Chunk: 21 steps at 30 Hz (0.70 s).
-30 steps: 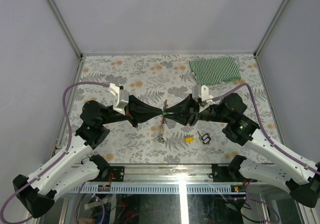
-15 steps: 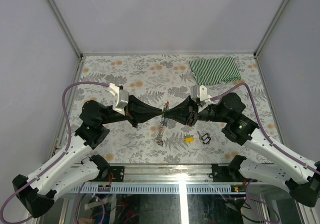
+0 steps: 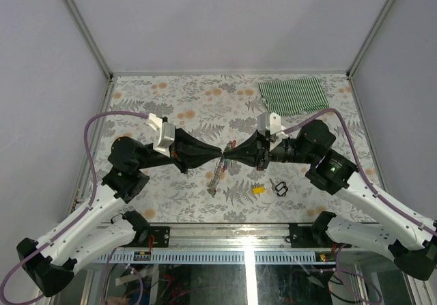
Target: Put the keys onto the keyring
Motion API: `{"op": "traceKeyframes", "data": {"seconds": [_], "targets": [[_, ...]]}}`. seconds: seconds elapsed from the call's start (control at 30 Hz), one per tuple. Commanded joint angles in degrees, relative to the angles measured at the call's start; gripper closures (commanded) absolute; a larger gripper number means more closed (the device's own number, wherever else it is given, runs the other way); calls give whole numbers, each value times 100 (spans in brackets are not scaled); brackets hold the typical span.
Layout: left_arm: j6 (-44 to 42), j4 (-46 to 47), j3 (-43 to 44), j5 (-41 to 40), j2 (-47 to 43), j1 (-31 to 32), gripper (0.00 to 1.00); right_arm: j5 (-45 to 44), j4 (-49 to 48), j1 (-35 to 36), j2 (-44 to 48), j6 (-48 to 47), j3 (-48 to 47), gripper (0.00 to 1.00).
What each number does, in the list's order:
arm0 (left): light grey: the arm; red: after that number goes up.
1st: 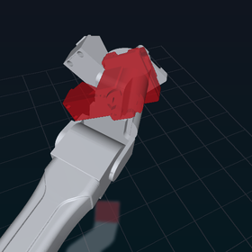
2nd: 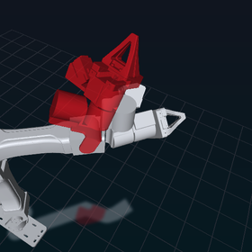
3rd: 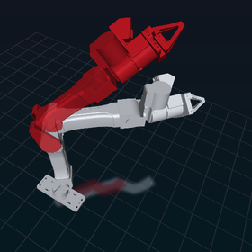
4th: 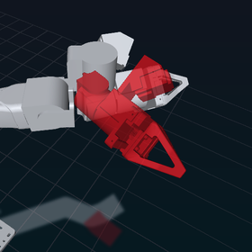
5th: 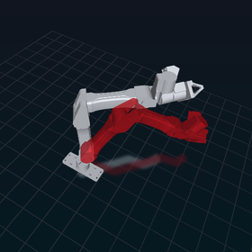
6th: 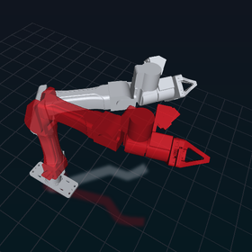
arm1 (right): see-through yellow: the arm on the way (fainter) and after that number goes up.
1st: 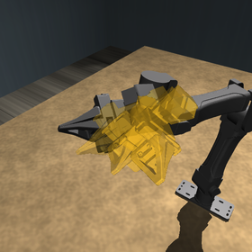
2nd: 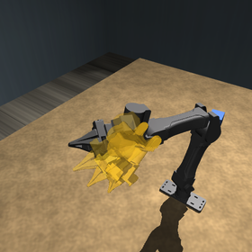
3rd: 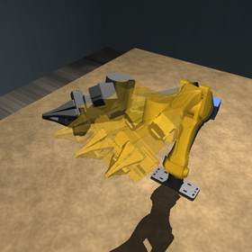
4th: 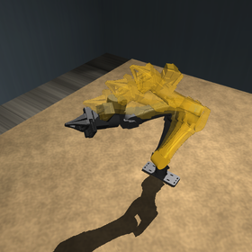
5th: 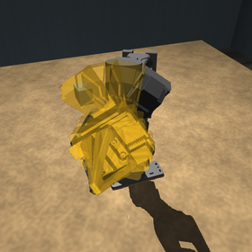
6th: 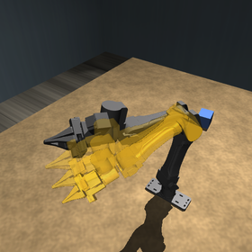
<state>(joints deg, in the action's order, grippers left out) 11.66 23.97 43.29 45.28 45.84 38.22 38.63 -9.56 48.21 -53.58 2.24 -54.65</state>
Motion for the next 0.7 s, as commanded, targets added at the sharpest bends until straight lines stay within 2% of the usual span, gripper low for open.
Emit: {"op": "traceKeyframes", "data": {"seconds": [0.0,0.1,0.33,0.67], "targets": [[-159,65,240,91,-10,19,83,-13,1306,-17,-124,-652,-911,100],[-284,-101,256,83,-43,22,77,-183,2281,-13,-279,-1060,-1325,100],[-627,-630,228,-104,-153,19,74,-609,4105,-11,-809,-1707,-2184,100],[-817,-1009,99,-15,-34,19,72,-1319,5843,157,-1565,-2023,-3318,100]]}}
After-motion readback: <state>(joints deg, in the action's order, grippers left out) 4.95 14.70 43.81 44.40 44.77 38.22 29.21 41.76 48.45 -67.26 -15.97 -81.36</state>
